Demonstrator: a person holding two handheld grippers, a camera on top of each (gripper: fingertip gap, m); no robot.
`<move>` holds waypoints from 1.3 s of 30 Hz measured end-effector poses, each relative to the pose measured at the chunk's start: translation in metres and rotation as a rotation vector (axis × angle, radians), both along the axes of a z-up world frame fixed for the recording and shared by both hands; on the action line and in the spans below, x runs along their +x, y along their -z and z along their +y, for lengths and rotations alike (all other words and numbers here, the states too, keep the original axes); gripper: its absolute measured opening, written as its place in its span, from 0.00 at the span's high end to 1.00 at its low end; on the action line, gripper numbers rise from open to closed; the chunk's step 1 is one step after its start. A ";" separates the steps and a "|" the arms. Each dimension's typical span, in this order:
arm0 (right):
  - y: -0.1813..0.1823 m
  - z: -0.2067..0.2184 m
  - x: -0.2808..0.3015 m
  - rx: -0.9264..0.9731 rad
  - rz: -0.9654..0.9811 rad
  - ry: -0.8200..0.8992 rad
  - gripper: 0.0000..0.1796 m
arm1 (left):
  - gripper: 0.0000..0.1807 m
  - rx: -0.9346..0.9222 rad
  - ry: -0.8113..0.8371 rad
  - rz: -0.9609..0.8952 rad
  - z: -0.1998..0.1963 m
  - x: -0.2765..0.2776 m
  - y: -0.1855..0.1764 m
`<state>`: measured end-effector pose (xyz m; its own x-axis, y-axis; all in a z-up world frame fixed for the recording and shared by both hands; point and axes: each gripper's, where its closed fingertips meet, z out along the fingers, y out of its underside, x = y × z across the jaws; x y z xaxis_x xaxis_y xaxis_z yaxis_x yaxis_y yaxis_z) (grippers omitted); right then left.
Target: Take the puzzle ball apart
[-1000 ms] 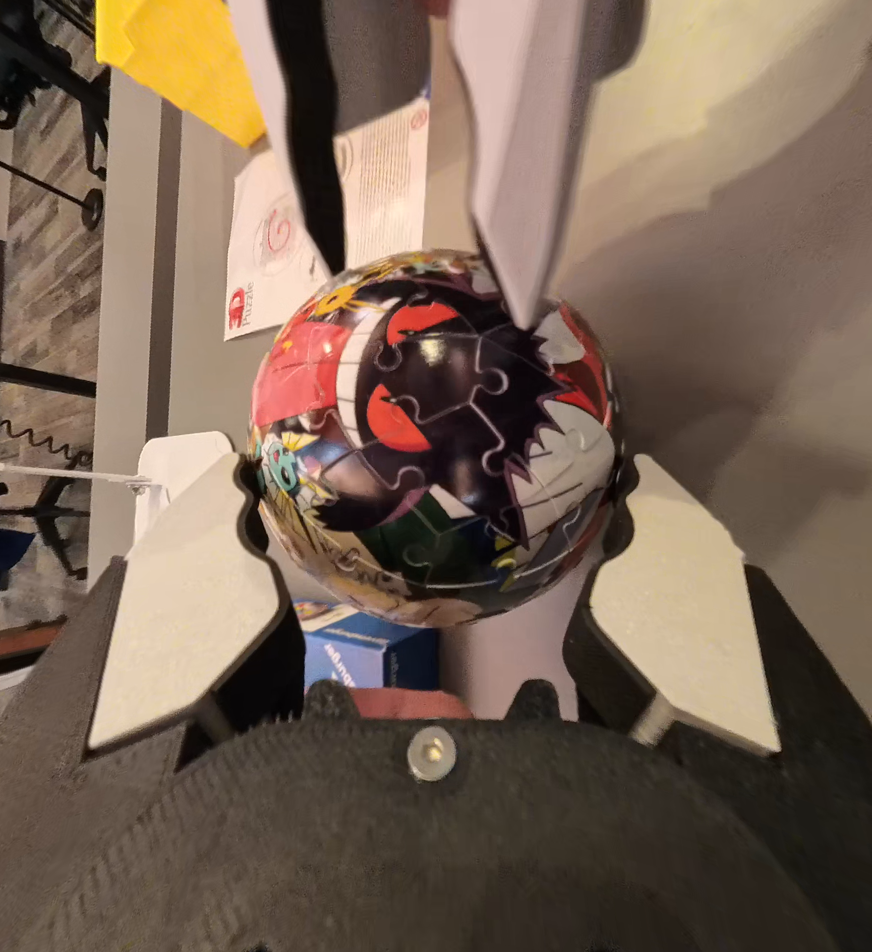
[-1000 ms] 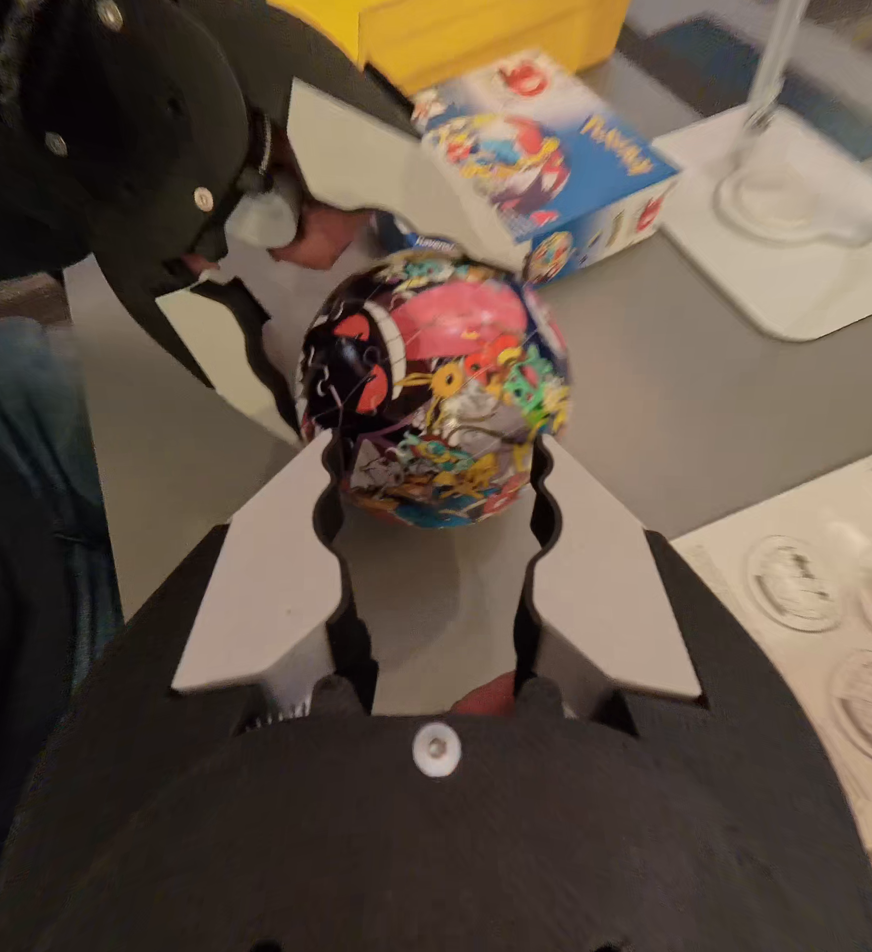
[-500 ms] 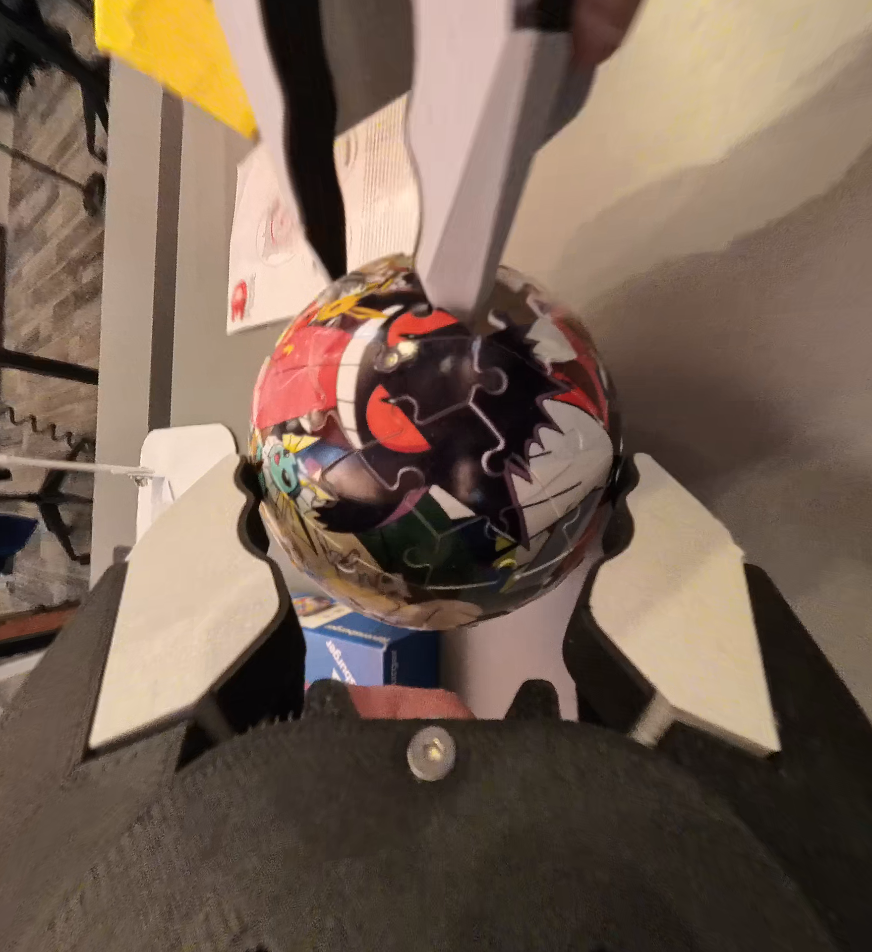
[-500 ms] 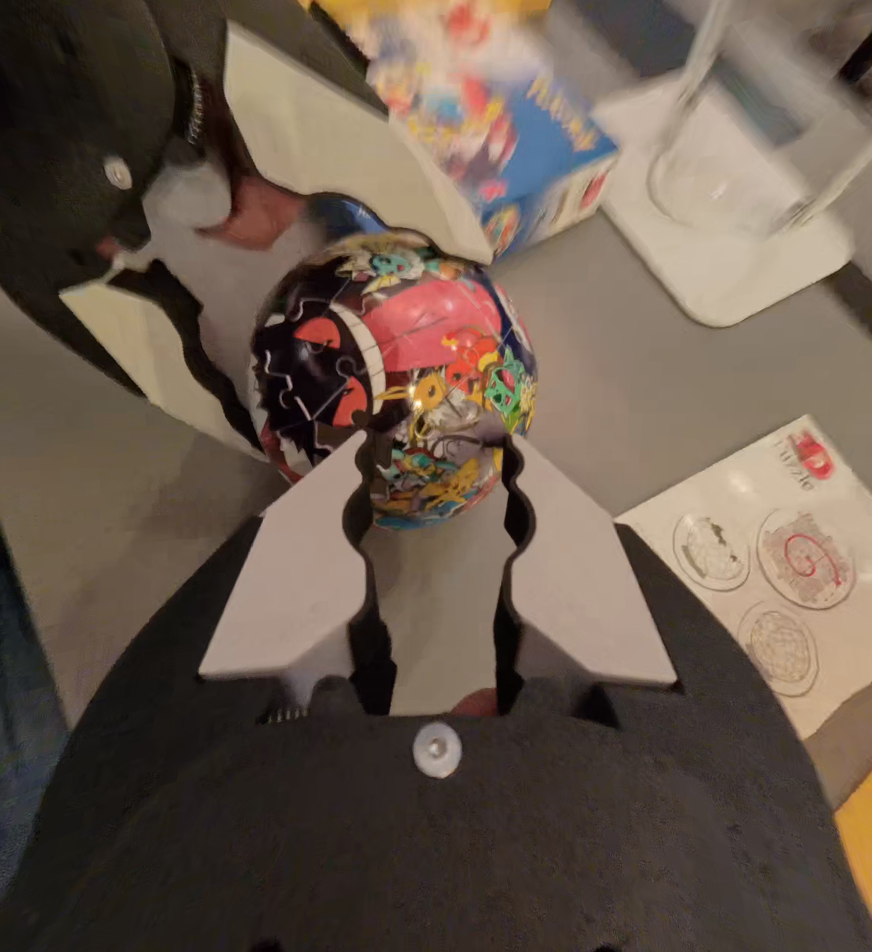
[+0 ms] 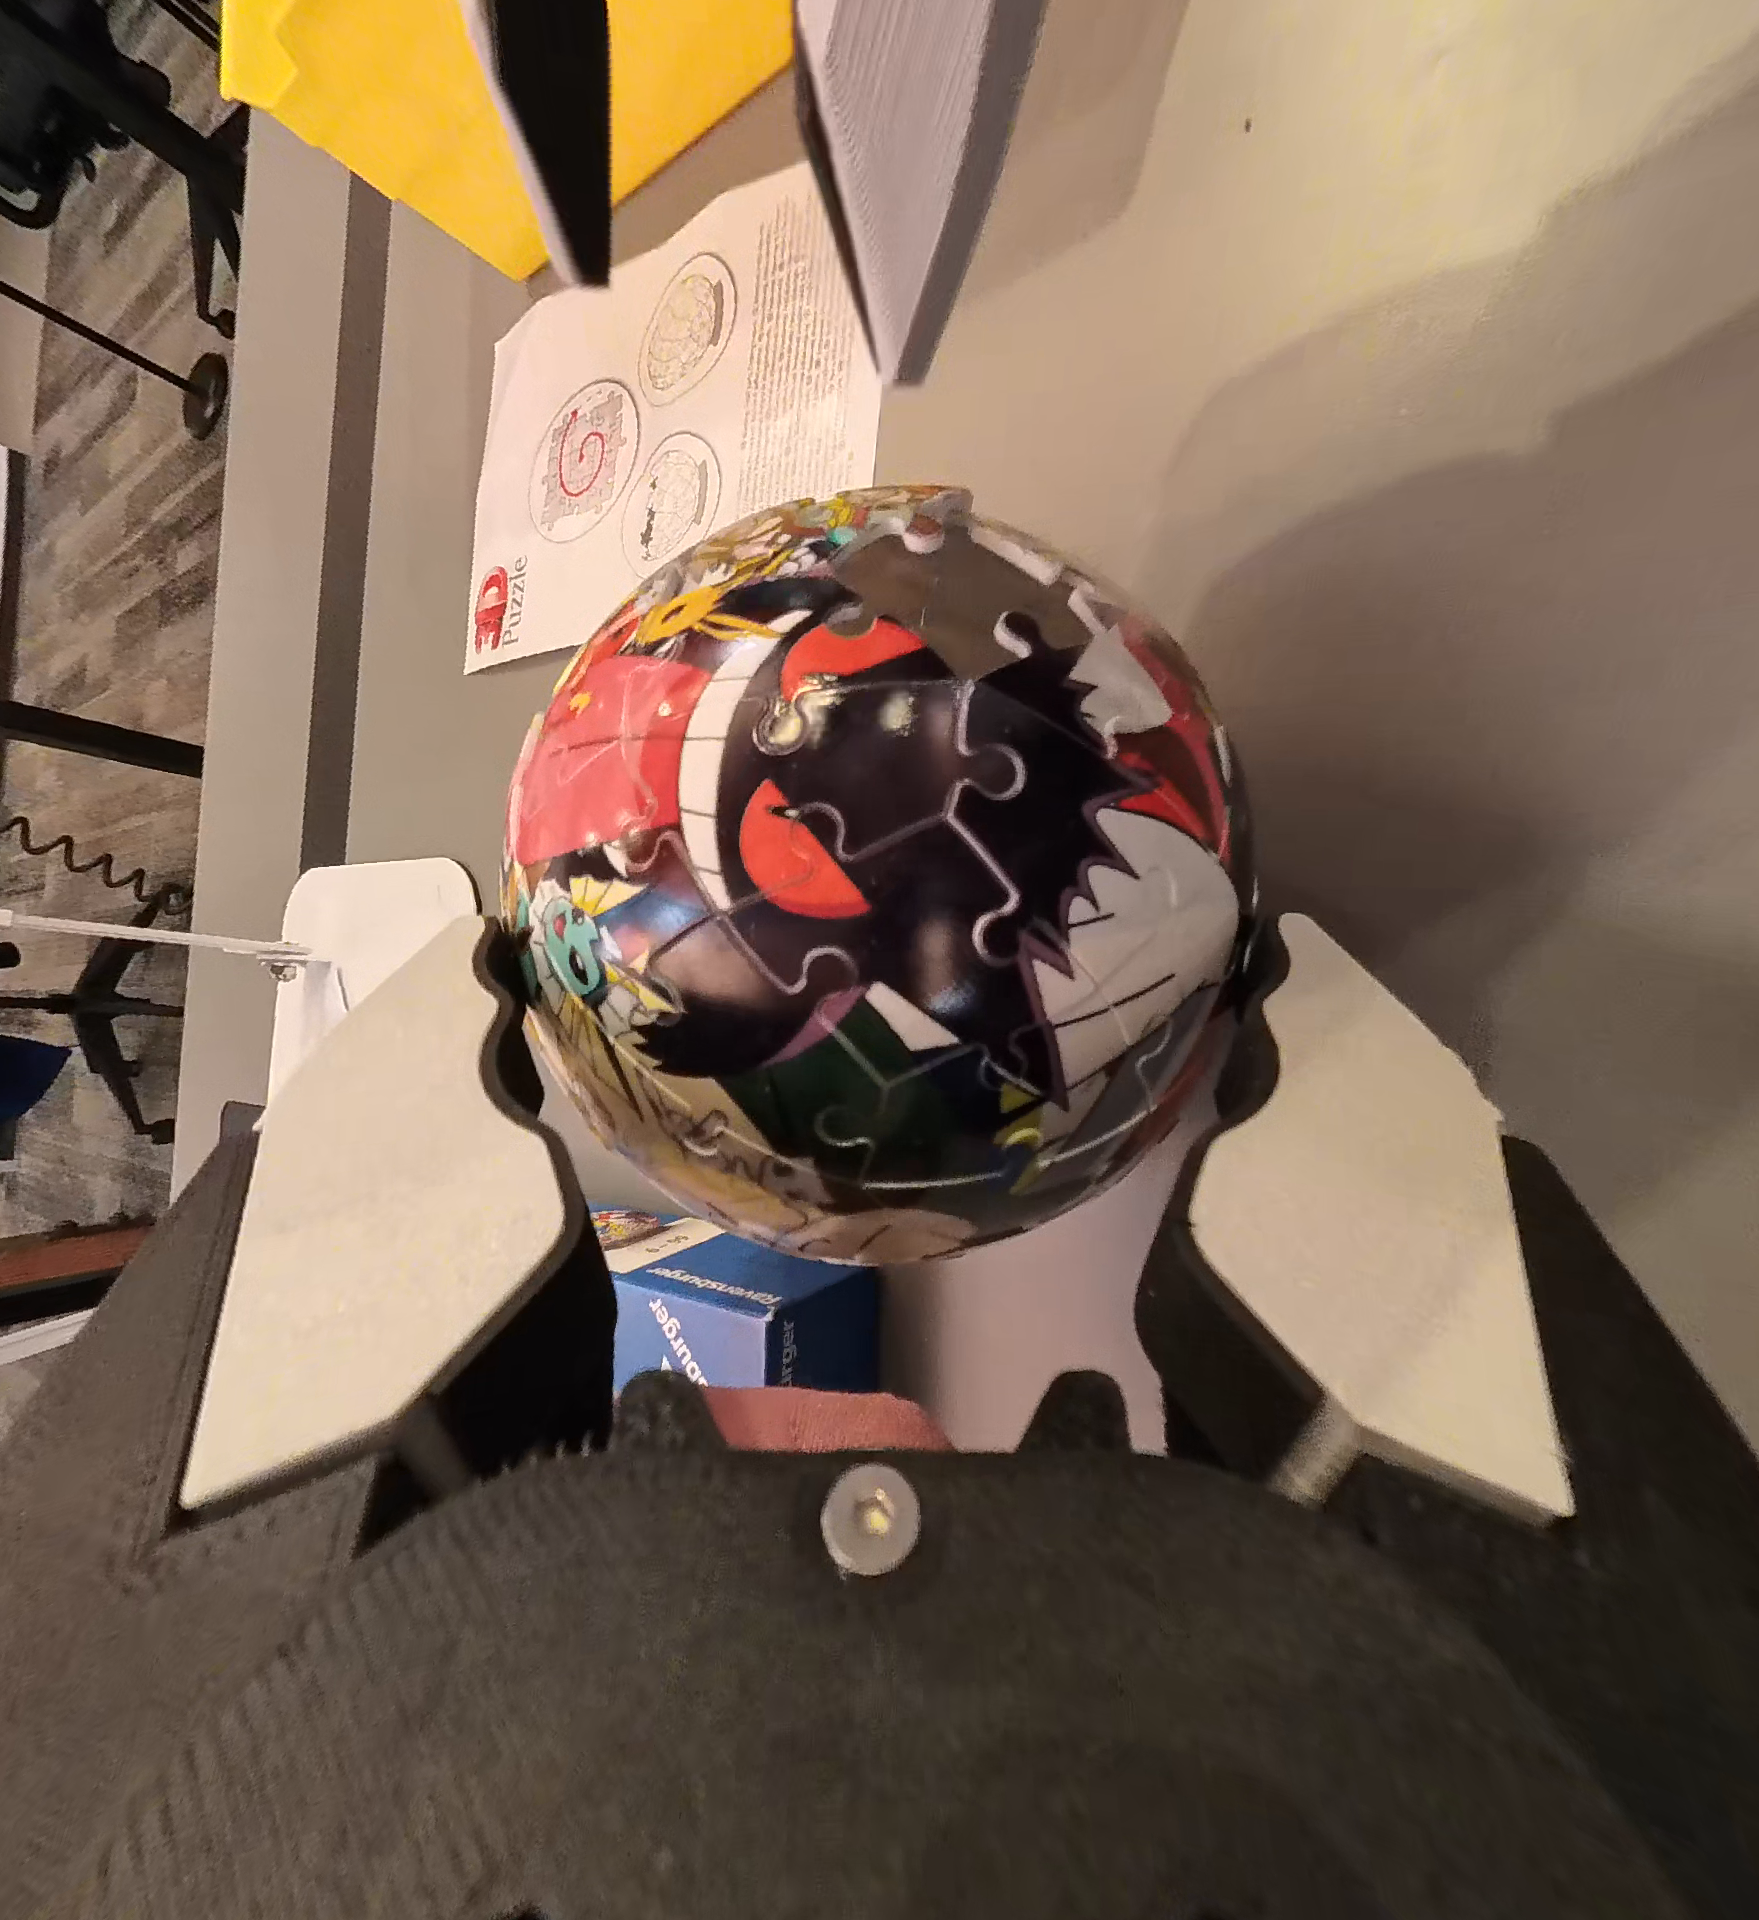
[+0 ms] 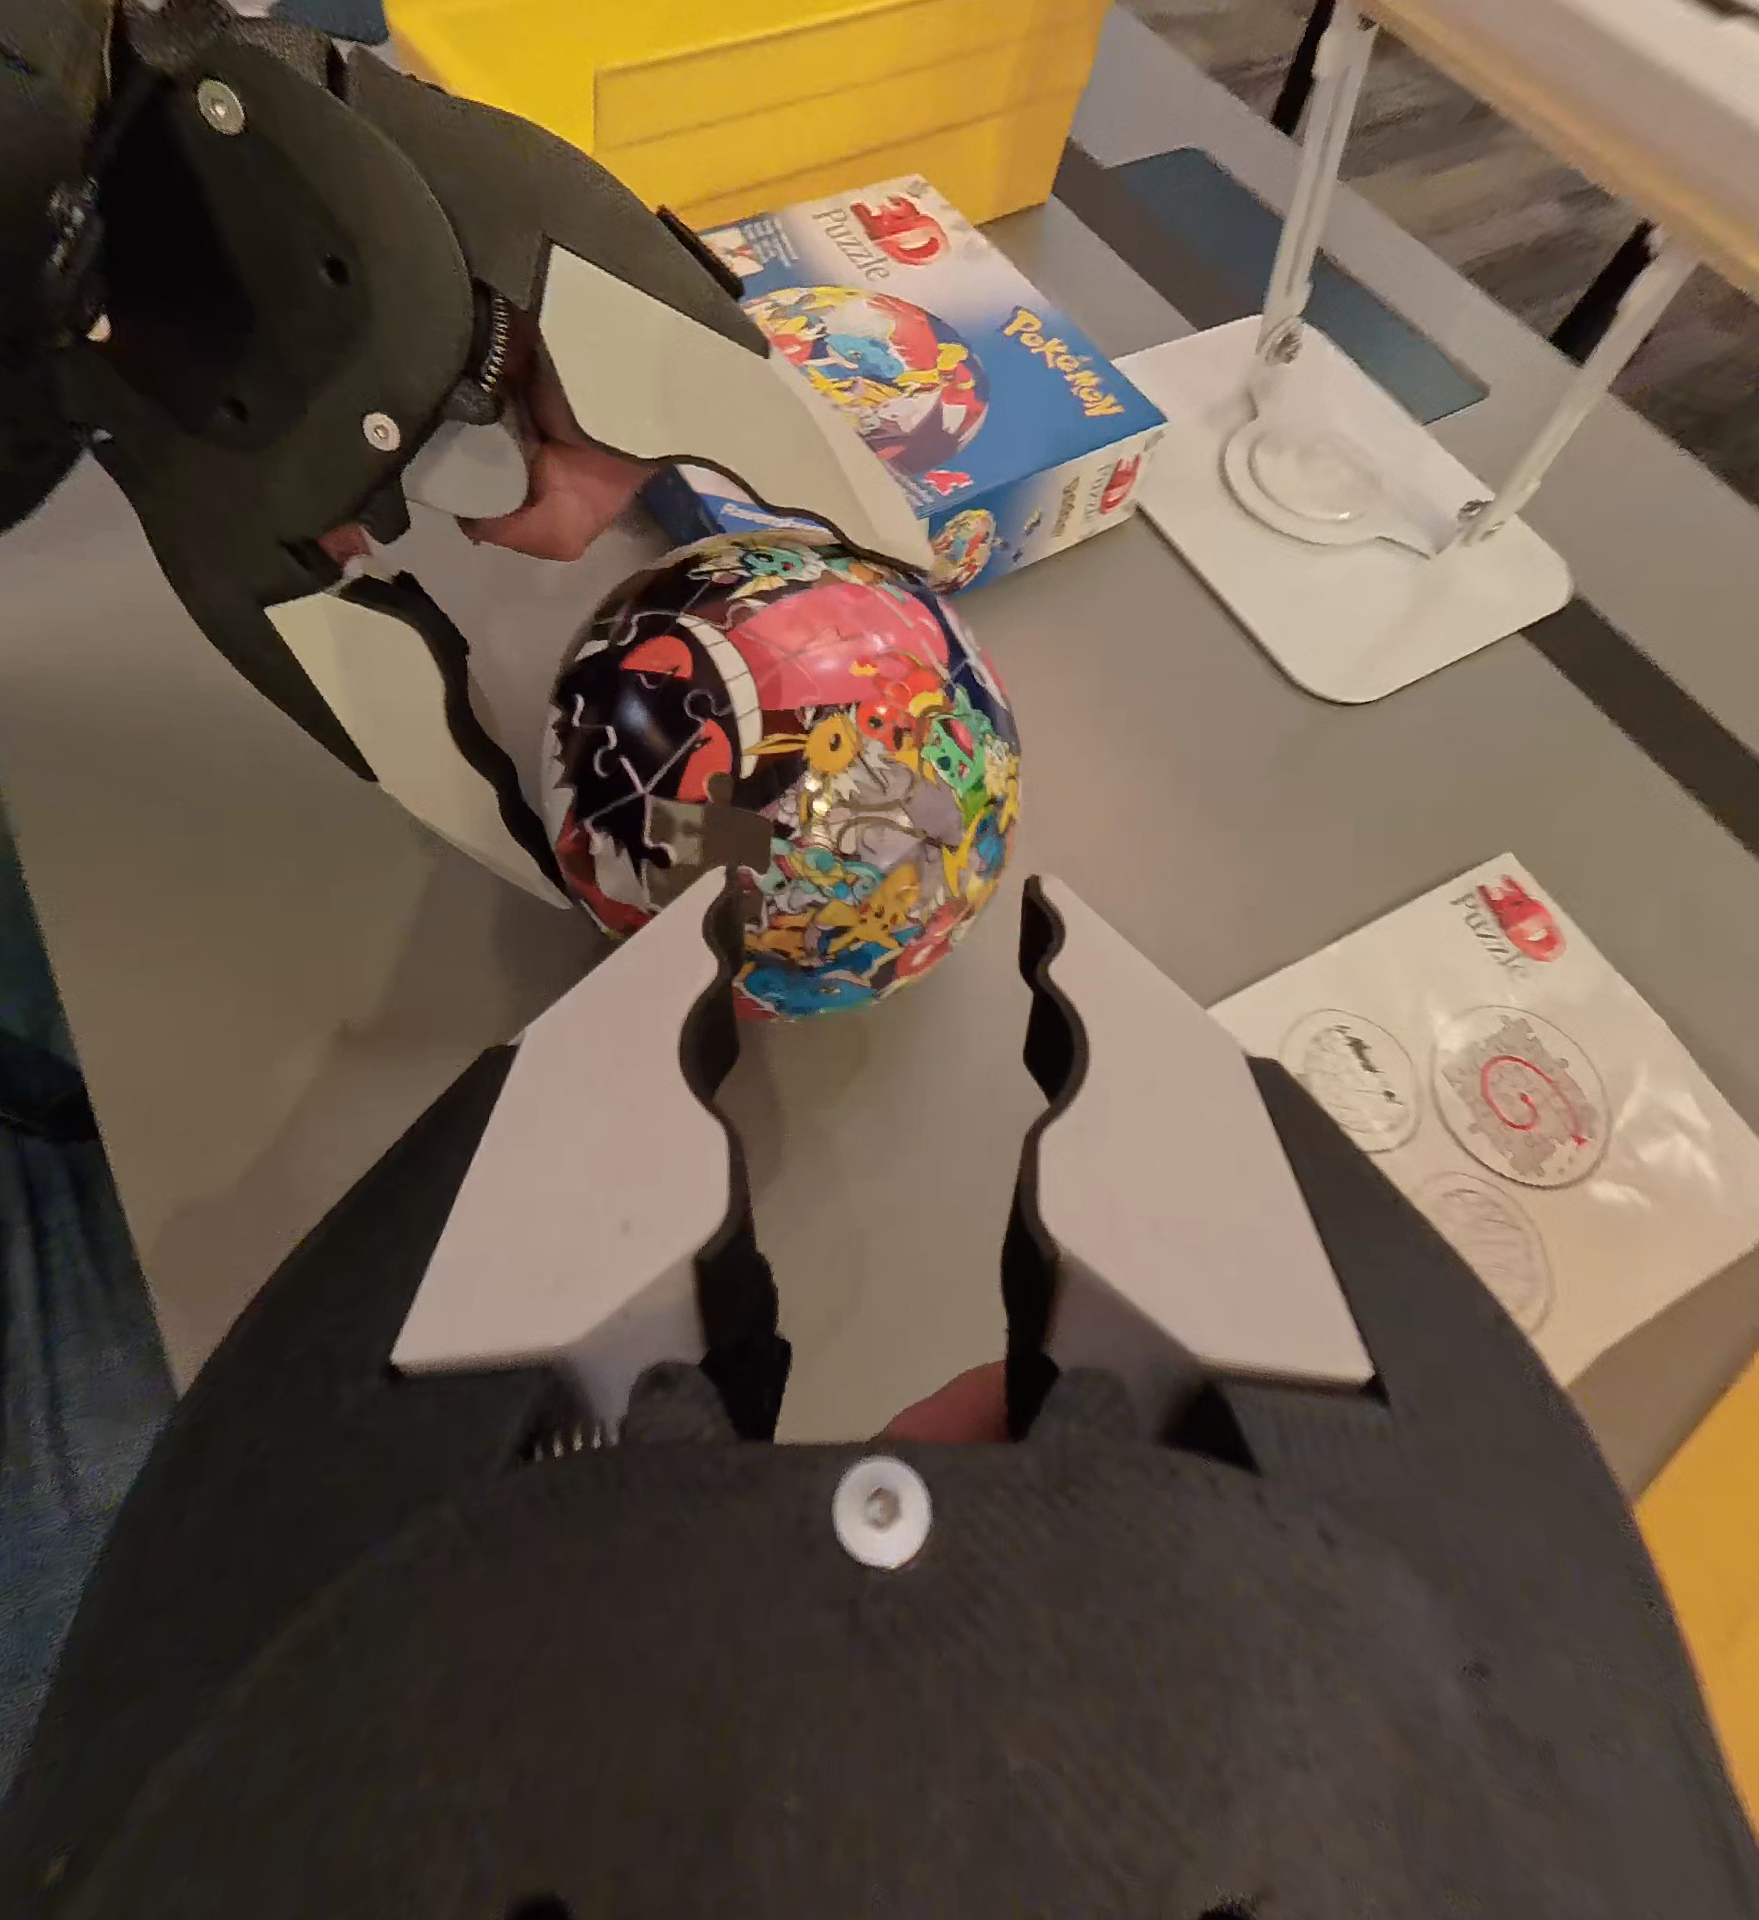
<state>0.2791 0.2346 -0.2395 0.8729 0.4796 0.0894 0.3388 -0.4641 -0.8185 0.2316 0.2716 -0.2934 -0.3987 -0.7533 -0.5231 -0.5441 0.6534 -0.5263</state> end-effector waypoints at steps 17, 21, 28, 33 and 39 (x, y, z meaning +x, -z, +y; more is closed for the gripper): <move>0.021 0.026 -0.015 0.281 -0.358 0.177 0.88 | 0.30 0.012 -0.088 0.014 0.002 0.000 -0.001; 0.023 0.026 -0.012 0.332 -0.337 0.187 0.91 | 0.30 0.008 -0.094 0.005 0.000 0.002 -0.003; 0.029 0.028 -0.008 0.297 -0.191 0.156 0.93 | 0.30 -0.032 -0.095 -0.016 -0.003 0.005 -0.005; 0.028 0.029 -0.004 0.387 -0.484 0.203 0.97 | 0.30 -0.061 -0.099 -0.021 -0.004 0.006 -0.006; 0.029 0.031 -0.006 0.374 -0.325 0.193 0.97 | 0.30 -0.080 -0.099 -0.018 -0.003 0.006 -0.006</move>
<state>0.2735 0.2659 -0.2690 0.8410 0.1960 0.5043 0.5397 -0.2393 -0.8071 0.2374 0.2689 -0.2870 -0.3110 -0.8281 -0.4665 -0.5937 0.5525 -0.5850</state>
